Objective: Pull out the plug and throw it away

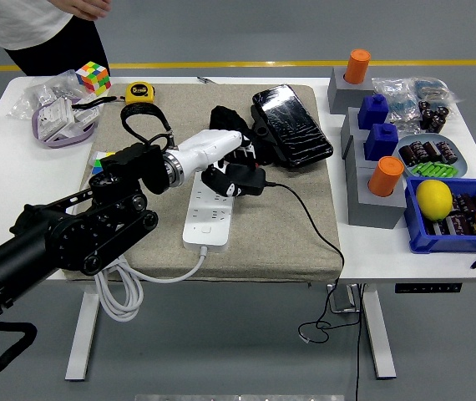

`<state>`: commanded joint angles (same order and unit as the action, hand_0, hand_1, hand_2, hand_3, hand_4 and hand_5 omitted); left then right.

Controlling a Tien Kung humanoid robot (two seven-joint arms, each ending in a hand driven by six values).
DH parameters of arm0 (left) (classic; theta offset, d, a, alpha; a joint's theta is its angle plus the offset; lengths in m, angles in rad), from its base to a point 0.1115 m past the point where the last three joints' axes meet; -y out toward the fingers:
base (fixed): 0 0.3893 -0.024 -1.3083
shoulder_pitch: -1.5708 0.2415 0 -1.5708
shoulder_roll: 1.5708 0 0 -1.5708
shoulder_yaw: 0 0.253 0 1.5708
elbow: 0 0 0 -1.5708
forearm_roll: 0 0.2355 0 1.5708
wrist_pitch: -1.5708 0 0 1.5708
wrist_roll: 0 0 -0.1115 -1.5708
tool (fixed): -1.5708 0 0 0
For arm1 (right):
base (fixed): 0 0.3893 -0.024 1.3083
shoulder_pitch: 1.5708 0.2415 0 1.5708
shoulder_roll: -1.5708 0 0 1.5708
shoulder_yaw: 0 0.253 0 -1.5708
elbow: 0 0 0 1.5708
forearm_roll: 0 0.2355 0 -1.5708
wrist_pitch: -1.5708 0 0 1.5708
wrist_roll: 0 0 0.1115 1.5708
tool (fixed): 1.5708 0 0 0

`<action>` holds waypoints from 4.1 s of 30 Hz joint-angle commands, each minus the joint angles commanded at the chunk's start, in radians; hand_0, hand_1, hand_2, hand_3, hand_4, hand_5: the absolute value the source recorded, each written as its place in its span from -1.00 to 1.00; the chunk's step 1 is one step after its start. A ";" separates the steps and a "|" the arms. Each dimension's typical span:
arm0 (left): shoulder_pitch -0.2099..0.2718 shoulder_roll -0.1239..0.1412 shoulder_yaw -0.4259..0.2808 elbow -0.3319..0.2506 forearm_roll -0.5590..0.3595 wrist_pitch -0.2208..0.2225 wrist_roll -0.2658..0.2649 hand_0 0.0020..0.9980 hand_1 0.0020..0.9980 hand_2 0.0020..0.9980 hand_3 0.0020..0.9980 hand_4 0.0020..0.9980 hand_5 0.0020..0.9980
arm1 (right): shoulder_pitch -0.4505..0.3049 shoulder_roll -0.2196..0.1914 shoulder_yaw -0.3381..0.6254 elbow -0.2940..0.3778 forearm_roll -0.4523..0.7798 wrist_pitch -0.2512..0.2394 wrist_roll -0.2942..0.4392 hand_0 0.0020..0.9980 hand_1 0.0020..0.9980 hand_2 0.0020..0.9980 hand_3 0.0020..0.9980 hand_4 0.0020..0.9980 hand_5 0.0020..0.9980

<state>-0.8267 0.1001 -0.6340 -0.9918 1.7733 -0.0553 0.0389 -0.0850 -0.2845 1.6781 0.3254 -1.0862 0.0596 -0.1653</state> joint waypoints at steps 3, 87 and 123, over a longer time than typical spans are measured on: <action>-0.002 -0.019 0.021 0.001 -0.026 -0.005 -0.001 -0.27 -0.15 -0.13 0.05 0.36 -1.00 | 0.001 0.001 -0.002 -0.001 0.000 0.000 0.000 0.15 0.32 0.35 0.20 1.00 -0.05; 0.459 0.250 -0.189 -0.497 0.052 -0.227 0.281 -0.89 -0.90 -0.80 0.71 -0.08 -1.00 | -0.004 0.009 0.006 0.004 -0.002 0.004 0.004 0.15 0.32 0.35 0.19 1.00 -0.06; 0.453 0.242 -0.246 -0.536 0.081 -0.089 0.119 -0.88 -0.89 -0.80 0.67 -0.05 -1.00 | 0.000 0.006 0.008 0.004 -0.005 0.004 0.001 0.15 0.32 0.35 0.19 1.00 -0.05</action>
<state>-0.3742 0.3423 -0.8804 -1.5277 1.8542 -0.1441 0.1580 -0.0849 -0.2784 1.6857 0.3291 -1.0912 0.0640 -0.1647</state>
